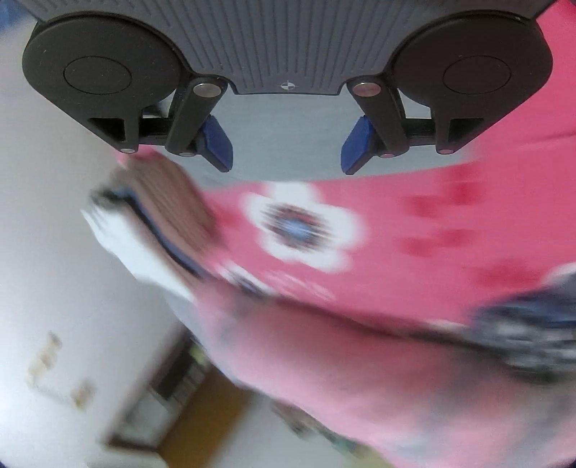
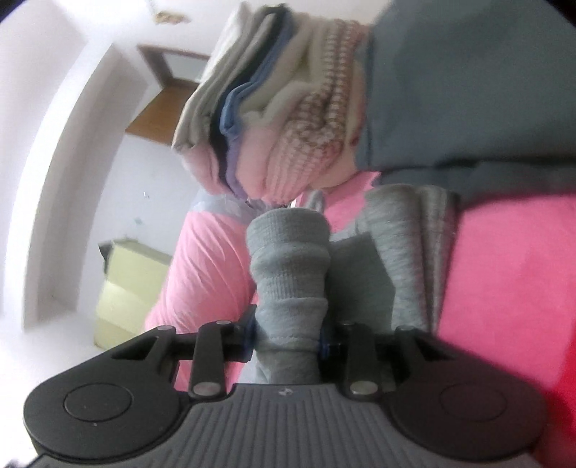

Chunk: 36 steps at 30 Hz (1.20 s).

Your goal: Fold clothes

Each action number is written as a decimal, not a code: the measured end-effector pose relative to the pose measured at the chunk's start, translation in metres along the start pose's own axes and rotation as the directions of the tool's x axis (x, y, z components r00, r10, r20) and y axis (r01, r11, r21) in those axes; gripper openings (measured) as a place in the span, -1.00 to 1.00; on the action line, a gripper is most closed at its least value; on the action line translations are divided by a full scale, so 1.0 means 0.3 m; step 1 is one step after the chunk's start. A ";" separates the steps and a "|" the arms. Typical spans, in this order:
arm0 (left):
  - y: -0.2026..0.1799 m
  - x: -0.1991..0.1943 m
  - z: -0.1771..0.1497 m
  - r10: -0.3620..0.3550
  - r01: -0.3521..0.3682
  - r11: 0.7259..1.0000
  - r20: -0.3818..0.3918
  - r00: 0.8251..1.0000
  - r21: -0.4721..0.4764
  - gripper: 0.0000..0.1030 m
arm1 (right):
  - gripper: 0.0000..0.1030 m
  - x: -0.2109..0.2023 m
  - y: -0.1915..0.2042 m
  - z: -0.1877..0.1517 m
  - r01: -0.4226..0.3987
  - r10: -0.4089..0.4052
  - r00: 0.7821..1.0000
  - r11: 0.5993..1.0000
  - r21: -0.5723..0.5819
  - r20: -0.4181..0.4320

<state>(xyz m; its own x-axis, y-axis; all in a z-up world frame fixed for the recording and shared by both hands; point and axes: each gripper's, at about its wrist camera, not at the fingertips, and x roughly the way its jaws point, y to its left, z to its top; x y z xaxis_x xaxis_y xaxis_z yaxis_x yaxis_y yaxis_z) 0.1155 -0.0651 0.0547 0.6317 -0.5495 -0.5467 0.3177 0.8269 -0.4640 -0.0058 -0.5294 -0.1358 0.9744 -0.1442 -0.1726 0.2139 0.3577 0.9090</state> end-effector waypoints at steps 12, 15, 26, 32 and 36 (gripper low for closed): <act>0.425 -0.269 -0.302 0.093 -0.089 0.960 0.002 0.996 -0.265 0.30 | -0.44 -0.012 -0.026 0.064 0.146 -0.148 0.987 0.989 -0.040 -0.055; 0.434 -0.188 -0.312 0.054 -0.062 0.969 -0.041 0.998 -0.239 0.30 | -0.29 -0.044 -0.009 0.080 0.182 -0.182 0.979 0.983 -0.011 -0.093; 0.444 0.158 -0.354 -0.229 0.151 0.919 -0.183 0.956 -0.364 0.29 | 0.29 -0.170 0.089 -0.040 0.216 -0.218 0.930 0.976 -0.038 -0.296; 0.448 0.236 -0.364 -0.304 0.209 0.875 -0.159 0.939 -0.437 0.09 | 0.30 -0.074 0.094 -0.050 0.249 -0.234 0.887 0.968 -0.015 -0.398; 0.452 0.274 -0.382 -0.332 0.227 0.849 -0.149 0.931 -0.477 -0.32 | 0.31 -0.016 0.073 -0.041 0.252 -0.215 0.881 0.967 0.034 -0.420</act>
<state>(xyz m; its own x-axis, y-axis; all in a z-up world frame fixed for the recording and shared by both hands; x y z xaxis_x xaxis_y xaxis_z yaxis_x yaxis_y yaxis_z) 0.1295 -0.0118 -0.1330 0.3776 -0.8044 -0.4587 0.0760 0.5206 -0.8504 -0.0050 -0.5096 -0.1198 0.8420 0.1838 -0.5072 0.4505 0.2779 0.8484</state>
